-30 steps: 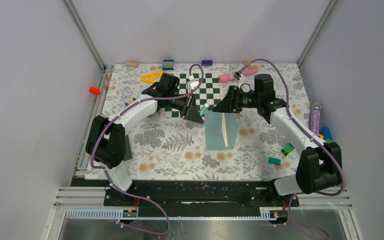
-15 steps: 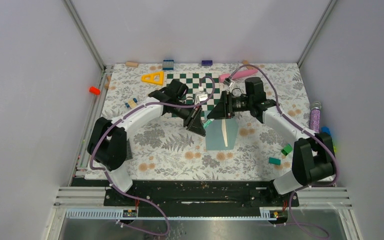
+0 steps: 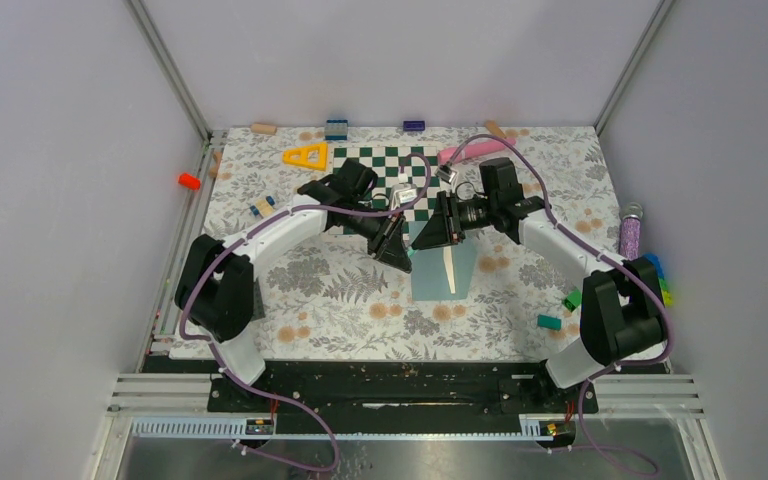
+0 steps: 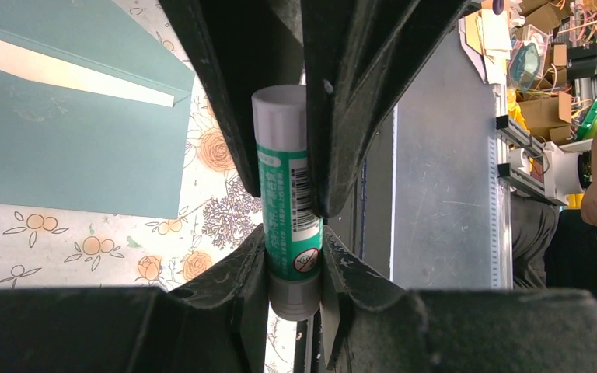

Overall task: Place the letter into the envelope and seal it
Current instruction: Open the solid glue cap from the solid glue.

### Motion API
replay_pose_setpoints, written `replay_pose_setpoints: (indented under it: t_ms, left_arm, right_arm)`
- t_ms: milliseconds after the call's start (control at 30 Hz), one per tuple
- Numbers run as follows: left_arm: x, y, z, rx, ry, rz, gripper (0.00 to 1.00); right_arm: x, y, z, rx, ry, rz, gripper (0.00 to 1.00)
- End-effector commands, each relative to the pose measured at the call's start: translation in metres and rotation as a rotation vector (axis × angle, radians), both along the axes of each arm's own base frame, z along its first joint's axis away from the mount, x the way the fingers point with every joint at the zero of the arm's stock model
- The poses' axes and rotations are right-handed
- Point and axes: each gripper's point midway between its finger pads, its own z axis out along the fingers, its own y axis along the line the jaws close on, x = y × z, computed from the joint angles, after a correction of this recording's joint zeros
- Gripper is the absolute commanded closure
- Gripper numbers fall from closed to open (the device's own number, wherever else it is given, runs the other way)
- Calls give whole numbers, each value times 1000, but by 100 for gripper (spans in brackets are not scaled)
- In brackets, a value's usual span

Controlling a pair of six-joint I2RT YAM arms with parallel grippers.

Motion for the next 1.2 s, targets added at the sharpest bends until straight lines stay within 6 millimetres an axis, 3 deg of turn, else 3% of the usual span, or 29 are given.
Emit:
replay_pose_setpoints:
  t_ms: [0,133,233,333,600,967,1167]
  left_arm:
    - [1,-3,22,-62,-88,-20,78]
    - [1,-3,22,-60,-91,-19,45]
    - [2,-1,25,-70,-91,-14,28]
    - [8,4,31,-99,-63,11,19]
    - [17,12,36,-160,5,27,30]
    - [20,9,39,-180,6,39,34]
    - [23,7,41,-188,4,49,43]
  right_arm:
    - [-1,3,10,18,-22,34,70]
    - [-3,3,14,34,-18,49,83]
    - [-5,1,22,48,-35,51,85]
    - [0,-5,29,61,-51,30,86]
    - [20,-15,32,122,-28,-51,89]
    - [22,-14,23,116,7,-50,89]
    - [23,-13,19,116,28,-47,90]
